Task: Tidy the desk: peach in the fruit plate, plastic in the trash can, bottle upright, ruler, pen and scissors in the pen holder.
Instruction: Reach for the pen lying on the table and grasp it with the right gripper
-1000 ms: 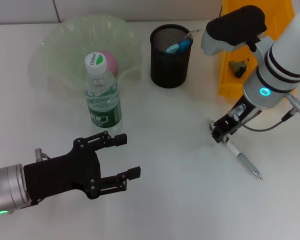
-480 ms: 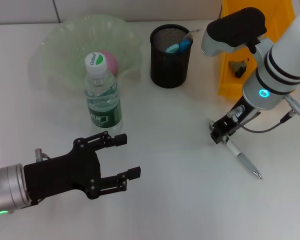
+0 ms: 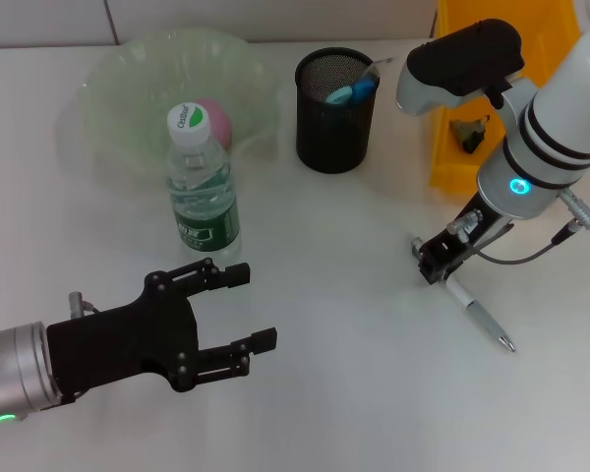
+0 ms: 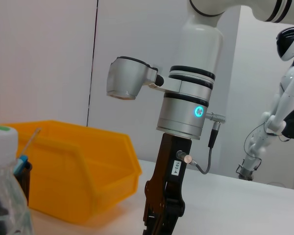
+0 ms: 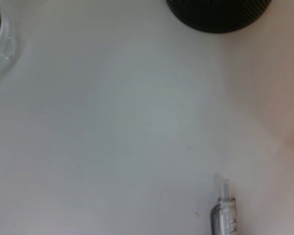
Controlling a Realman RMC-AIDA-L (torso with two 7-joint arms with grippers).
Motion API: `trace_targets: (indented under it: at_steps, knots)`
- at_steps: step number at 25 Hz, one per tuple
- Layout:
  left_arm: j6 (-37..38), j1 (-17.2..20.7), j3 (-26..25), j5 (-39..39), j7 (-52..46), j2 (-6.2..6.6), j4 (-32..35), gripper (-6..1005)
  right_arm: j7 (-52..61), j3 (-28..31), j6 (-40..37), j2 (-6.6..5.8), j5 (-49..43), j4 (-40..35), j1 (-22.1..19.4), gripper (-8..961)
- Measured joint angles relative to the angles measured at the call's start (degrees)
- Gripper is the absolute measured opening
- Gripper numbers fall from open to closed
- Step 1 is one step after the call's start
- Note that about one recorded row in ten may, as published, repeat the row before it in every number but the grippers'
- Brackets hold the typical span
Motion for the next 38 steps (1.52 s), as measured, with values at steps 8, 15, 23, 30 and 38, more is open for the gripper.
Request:
trace_targets:
  at_steps: [8, 15, 23, 30, 38]
  knots:
    - [0.05, 0.00, 0.00, 0.00, -0.04, 0.09, 0.00, 777, -0.05, 0.00, 0.18, 0.00, 0.00, 0.52, -0.17, 221]
    - [0.05, -0.03, 0.00, 0.00, -0.07, 0.09, 0.05, 778, -0.39, 0.02, 0.06, 0.00, 0.04, -0.90, -0.79, 177]
    - [0.26, 0.20, 0.00, 0.00, -0.60, 0.09, 0.30, 778, -2.36, 4.79, -2.67, -0.48, 4.20, -12.81, -4.51, 140]
    - [0.83, 0.26, -0.16, 0.00, -0.69, 0.08, 0.42, 778, -4.28, 8.94, -6.17, -0.58, 3.02, -15.50, -4.91, 120]
    - [0.83, -0.07, -0.27, 0.00, -0.69, 0.08, 0.45, 778, -4.10, 4.48, -4.24, -0.28, 0.15, -11.29, -4.05, 236]
